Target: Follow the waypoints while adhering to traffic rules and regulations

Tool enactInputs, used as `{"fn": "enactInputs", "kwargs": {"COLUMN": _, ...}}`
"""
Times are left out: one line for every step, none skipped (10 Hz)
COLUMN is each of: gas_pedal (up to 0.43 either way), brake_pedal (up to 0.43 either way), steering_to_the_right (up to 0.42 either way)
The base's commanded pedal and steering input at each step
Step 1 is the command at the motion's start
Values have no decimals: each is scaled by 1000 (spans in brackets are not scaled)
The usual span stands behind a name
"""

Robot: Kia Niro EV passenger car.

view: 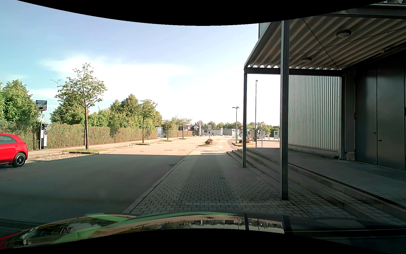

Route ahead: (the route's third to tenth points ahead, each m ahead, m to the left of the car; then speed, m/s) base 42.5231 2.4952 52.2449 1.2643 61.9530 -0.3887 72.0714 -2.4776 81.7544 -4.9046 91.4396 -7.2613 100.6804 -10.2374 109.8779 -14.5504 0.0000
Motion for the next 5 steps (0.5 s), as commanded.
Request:
{"fn": "enactInputs", "kwargs": {"gas_pedal": 0, "brake_pedal": 360, "steering_to_the_right": -68}}
{"fn": "enactInputs", "kwargs": {"gas_pedal": 0, "brake_pedal": 360, "steering_to_the_right": -67}}
{"fn": "enactInputs", "kwargs": {"gas_pedal": 0, "brake_pedal": 360, "steering_to_the_right": -68}}
{"fn": "enactInputs", "kwargs": {"gas_pedal": 0, "brake_pedal": 360, "steering_to_the_right": -67}}
{"fn": "enactInputs", "kwargs": {"gas_pedal": 0, "brake_pedal": 360, "steering_to_the_right": -67}}
